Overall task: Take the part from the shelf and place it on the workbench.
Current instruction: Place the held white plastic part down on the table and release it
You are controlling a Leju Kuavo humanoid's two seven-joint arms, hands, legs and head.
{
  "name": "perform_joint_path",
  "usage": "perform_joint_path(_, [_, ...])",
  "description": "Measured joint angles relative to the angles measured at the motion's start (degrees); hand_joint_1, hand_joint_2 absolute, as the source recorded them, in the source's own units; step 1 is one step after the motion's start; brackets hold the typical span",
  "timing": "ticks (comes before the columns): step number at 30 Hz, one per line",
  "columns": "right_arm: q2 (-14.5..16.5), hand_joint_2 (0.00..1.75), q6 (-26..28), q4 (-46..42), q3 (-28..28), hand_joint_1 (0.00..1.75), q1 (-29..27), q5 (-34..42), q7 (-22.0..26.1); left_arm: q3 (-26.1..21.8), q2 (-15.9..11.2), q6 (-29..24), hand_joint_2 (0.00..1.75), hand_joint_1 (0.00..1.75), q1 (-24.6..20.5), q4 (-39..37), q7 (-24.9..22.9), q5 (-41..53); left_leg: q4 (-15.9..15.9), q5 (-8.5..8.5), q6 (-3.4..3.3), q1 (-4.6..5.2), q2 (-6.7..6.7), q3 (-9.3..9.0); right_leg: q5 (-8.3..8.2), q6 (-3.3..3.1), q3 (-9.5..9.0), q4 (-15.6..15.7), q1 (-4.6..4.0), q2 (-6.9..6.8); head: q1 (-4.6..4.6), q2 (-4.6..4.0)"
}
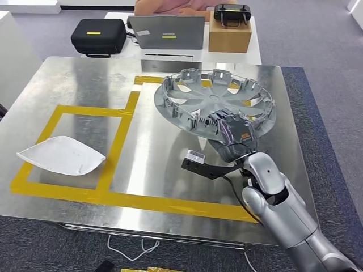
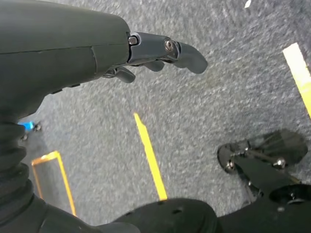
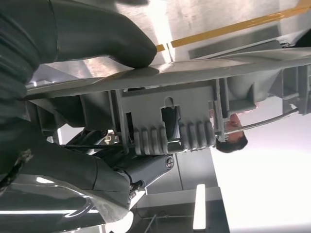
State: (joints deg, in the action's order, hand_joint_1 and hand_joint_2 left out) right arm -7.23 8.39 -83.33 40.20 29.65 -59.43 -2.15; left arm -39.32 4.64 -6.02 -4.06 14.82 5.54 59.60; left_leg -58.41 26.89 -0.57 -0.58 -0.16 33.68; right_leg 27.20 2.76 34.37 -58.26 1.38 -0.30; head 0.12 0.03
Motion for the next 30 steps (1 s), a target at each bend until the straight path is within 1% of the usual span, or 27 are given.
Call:
perform_joint_path(2, [0.0,1.75,-0.4,0.8,0.3,1.75,0.3,0.5,0.6,0.0,-0.1,0.2,1.75,0.00,0.0,0.0,-0.2,-0.1,0.2,-0.29,-0.31,-0.02,0.05,-0.11,-0.02,-0.05,0.02,0.0,-0.10,0.16,-0.09,-0.01])
perform_joint_path(3, [0.0,1.75,-0.7,1.3,0.4,1.75,0.4,1.0,0.9,0.0,-0.1,0.2,1.75,0.00,0.0,0.0,-0.2,-0.1,0.4,-0.36,-0.40,-0.05,0.07,-0.19,-0.01,-0.18,0.03,0.0,-0.17,0.18,-0.10,-0.01])
perform_joint_path(4, [0.0,1.75,-1.0,1.7,0.6,1.75,0.6,1.4,1.1,0.0,-0.2,0.3,1.75,0.00,-0.1,0.0,-0.3,-0.2,0.6,-0.39,-0.44,-0.09,0.10,-0.25,0.00,-0.36,0.05,0.0,-0.24,0.18,-0.09,-0.01])
perform_joint_path(6, [0.0,1.75,-1.5,2.7,1.0,1.75,1.0,2.1,1.7,0.0,-0.2,0.4,1.75,0.00,-0.2,0.0,-0.3,-0.3,0.9,-0.46,-0.30,-0.15,0.13,-0.34,0.01,-0.73,0.11,0.0,-0.36,0.15,-0.10,-0.01])
perform_joint_path(8, [0.0,1.75,-1.8,3.4,1.4,1.75,1.3,2.5,1.9,0.0,-0.2,0.4,1.75,0.00,-0.2,0.0,-0.4,-0.3,1.0,-0.58,0.09,-0.22,0.13,-0.33,-0.02,-0.89,0.18,-0.1,-0.45,0.10,-0.08,-0.01])
perform_joint_path(12, [0.0,1.75,-1.9,4.4,2.1,1.75,1.4,2.7,2.1,0.0,-0.2,0.4,1.75,0.00,-0.2,0.0,-0.5,-0.3,1.1,-0.65,1.45,-0.41,0.13,-0.23,-0.14,-1.14,0.31,-0.2,-0.60,0.07,-0.06,-0.01])
perform_joint_path(14, [0.0,1.75,-2.0,4.8,2.3,1.75,1.5,3.0,2.3,0.0,-0.2,0.4,1.75,0.00,-0.2,0.0,-0.5,-0.3,1.1,-0.67,1.67,-0.43,0.14,-0.17,-0.20,-1.21,0.34,-0.2,-0.61,0.08,-0.04,-0.01])
perform_joint_path(20, [0.5,1.75,-3.8,6.7,3.7,1.75,2.4,5.1,4.0,0.1,-0.2,0.4,1.75,0.00,-0.2,0.0,-0.8,-0.7,1.0,-0.74,1.77,-0.33,0.14,-0.06,-0.35,-1.23,0.36,-0.1,-0.51,0.07,-0.03,-0.01])
perform_joint_path(30, [2.1,1.75,-6.2,11.1,7.1,1.75,4.7,7.5,5.3,0.3,-0.3,-0.3,1.75,0.00,-0.1,0.0,-1.4,-1.3,0.9,-0.74,1.77,-0.32,0.14,-0.05,-0.44,-1.25,0.37,-0.1,-0.47,0.08,-0.04,-0.01])
